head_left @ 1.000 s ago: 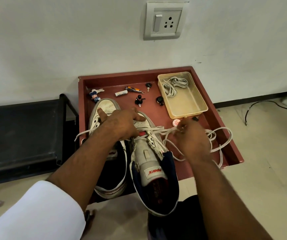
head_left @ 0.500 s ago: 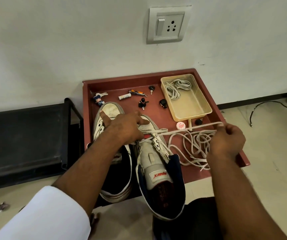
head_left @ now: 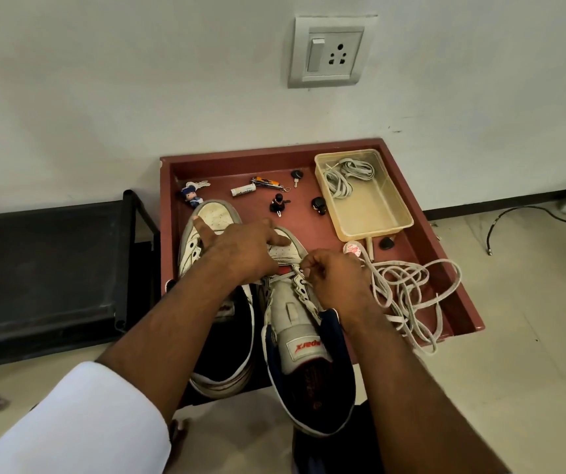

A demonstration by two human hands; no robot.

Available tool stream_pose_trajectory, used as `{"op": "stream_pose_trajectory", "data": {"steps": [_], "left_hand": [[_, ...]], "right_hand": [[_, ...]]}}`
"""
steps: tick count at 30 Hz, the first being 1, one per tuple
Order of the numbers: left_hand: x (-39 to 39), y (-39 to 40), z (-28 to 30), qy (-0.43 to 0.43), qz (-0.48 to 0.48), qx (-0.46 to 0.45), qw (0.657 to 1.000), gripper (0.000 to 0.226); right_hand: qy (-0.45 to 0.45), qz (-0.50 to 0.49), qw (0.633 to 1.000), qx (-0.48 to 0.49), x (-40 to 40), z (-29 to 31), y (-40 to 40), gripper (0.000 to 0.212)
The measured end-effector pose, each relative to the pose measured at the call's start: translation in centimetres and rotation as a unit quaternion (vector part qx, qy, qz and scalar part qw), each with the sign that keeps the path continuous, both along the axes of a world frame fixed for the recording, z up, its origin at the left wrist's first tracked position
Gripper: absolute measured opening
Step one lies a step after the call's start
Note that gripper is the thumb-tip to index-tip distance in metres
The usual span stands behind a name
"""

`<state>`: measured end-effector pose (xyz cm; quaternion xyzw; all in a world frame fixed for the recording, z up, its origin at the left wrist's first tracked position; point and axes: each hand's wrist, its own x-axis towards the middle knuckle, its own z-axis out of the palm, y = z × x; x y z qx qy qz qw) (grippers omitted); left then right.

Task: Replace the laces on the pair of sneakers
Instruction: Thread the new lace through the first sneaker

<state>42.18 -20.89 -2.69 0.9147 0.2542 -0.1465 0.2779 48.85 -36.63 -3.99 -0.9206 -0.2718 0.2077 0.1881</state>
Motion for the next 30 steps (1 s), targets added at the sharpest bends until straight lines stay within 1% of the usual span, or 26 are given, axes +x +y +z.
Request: {"op": "stream_pose_trajectory", "data": {"steps": [3,6,8,10,12,14,15,16,17,18,19,20,21,23,25,28,30], "left_hand": [[0.0,-0.4,0.2,0.012,-0.001,0.021,1.0,0.05],[-0.1,-0.6,0.8,0.025,-0.012,0.029,0.999,0.05],[-0.3,-0.6,1.2,0.03,-0.017,0.033,0.999,0.05],[-0.5,-0.6,1.5,0.03,-0.023,0.026,0.999,0.051],[-0.7,-0.4,1.6,0.022,-0.023,0.014,0.999,0.053],[-0.8,0.0,1.5,0.013,-0.015,-0.017,1.0,0.054],[-0.9,0.1,1.5,0.003,-0.011,-0.026,1.0,0.053],[-1.0,0.2,1.4,-0.009,-0.001,-0.029,1.0,0.047],[-1.0,0.4,1.4,-0.025,0.013,-0.025,0.999,0.037],[-1.1,0.5,1.4,-0.036,0.027,-0.009,0.999,0.028],[-1.2,0.8,1.4,-0.034,0.035,0.017,0.999,0.023],[-1.3,1.1,1.3,-0.029,0.039,0.043,0.998,0.024],[-1.5,1.5,0.9,-0.019,0.043,0.048,0.998,0.027],[-1.7,2.1,0.7,0.0,0.031,0.018,0.999,0.028],[-1.7,2.1,0.9,0.016,0.034,0.003,0.999,0.023],[-1.2,1.2,1.7,0.044,0.063,0.029,0.997,0.01],[-1.2,1.1,1.7,0.046,0.076,0.034,0.995,0.01]], "right_hand": [[-0.074,0.068,0.994,-0.046,-0.7,0.9,0.1,0.029],[-0.105,0.073,0.989,-0.07,-0.6,0.6,-0.3,0.03],[-0.119,0.029,0.987,-0.1,0.5,0.7,-1.5,0.026],[-0.136,-0.072,0.981,-0.116,2.2,1.5,-3.9,0.024],[-0.142,-0.17,0.969,-0.107,3.4,2.1,-6.3,0.024],[-0.158,-0.198,0.961,-0.108,3.2,2.1,-7.1,0.028],[-0.162,-0.19,0.963,-0.104,2.8,2.0,-6.7,0.032],[-0.161,-0.173,0.968,-0.079,2.4,1.9,-6.0,0.034],[-0.139,-0.151,0.979,-0.018,2.0,2.0,-5.2,0.031],[-0.084,-0.125,0.986,0.065,1.5,2.2,-4.2,0.022],[-0.012,-0.092,0.987,0.132,0.8,2.3,-3.1,0.017],[0.048,-0.051,0.984,0.165,0.2,2.4,-2.1,0.019],[0.085,-0.001,0.982,0.171,-0.3,2.2,-1.3,0.016],[0.085,0.078,0.984,0.137,-0.7,1.3,-0.4,0.008],[0.076,0.1,0.986,0.109,-0.3,0.8,0.0,0.015],[0.056,0.11,0.99,0.072,0.1,0.7,0.2,0.024],[0.042,0.128,0.989,0.055,0.0,0.7,0.4,0.024]]}}
